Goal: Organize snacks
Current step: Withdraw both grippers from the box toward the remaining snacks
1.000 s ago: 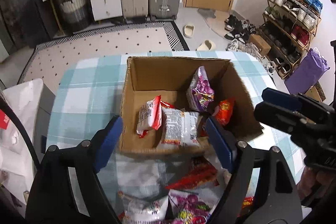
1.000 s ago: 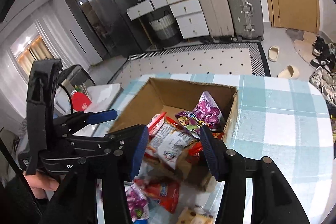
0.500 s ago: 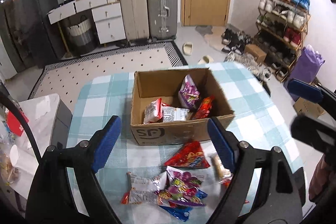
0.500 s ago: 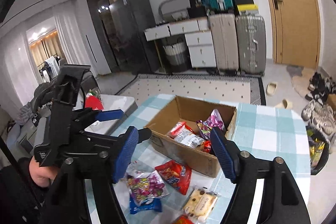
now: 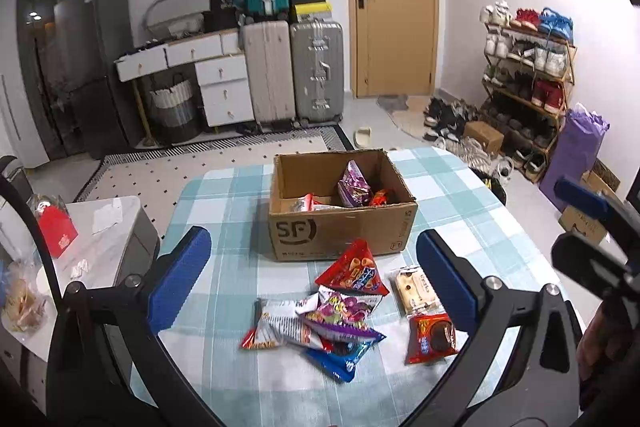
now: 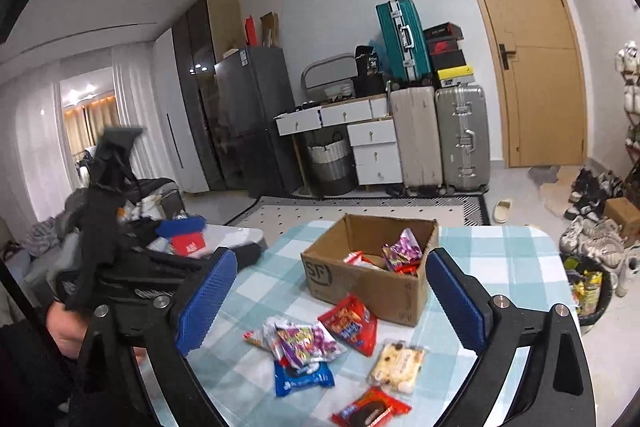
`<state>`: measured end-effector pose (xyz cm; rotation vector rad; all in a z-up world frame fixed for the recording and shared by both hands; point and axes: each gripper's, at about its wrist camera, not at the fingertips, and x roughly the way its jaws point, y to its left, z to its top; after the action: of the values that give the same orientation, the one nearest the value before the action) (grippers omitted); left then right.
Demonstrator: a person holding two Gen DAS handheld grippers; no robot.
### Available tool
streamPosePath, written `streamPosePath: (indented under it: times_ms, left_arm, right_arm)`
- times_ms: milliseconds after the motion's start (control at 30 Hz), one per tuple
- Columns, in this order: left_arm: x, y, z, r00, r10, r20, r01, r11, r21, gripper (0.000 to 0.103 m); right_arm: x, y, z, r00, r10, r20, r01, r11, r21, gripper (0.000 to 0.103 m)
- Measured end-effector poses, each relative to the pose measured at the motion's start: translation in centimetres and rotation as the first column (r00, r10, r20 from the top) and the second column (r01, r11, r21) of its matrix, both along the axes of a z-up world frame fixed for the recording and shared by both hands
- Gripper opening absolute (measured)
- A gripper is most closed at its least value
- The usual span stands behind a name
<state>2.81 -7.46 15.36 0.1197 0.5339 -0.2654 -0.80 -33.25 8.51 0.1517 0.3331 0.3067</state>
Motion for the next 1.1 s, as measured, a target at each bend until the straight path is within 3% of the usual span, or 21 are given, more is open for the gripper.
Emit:
streamPosePath:
  times_ms: [133, 267, 500, 767, 1100]
  left_arm:
    - [-3.5, 1.8, -1.0, 0.996, 0.038, 0.086, -0.034, 0.998, -0.047, 0.103]
    - [-5.7, 3.3, -3.0, 0.992, 0.060, 0.111, -0.054, 0.997, -0.062, 0.103]
    - [-6.2, 6.3, -7.7, 0.991, 0.130, 0.032, -0.123, 0.979, -0.161, 0.103]
    - [-3.9, 6.7, -14.2, 0.990, 0.133, -0.056, -0.138, 0.984, -0.111, 0.103]
    - [-1.1, 5.9, -17.8, 0.986, 0.122, -0.109, -0.134, 0.985, -0.105, 0.103]
  right_arm:
    - [-1.7, 0.2, -2.1, 1.000, -0.002, -0.014, 0.003, 1.000, 0.024, 0.101]
    - [-2.9, 0.4, -4.4, 1.000, -0.009, -0.018, 0.009, 1.000, -0.006, 0.102]
    - [-3.0, 0.4, -8.6, 0.996, -0.035, -0.087, 0.035, 0.999, -0.003, 0.102]
    - [-0.8, -0.8, -13.7, 0.975, -0.039, -0.220, 0.047, 0.998, 0.030, 0.102]
    - [2.5, -1.9, -19.0, 0.919, 0.018, -0.394, 0.047, 0.987, 0.156, 0.102]
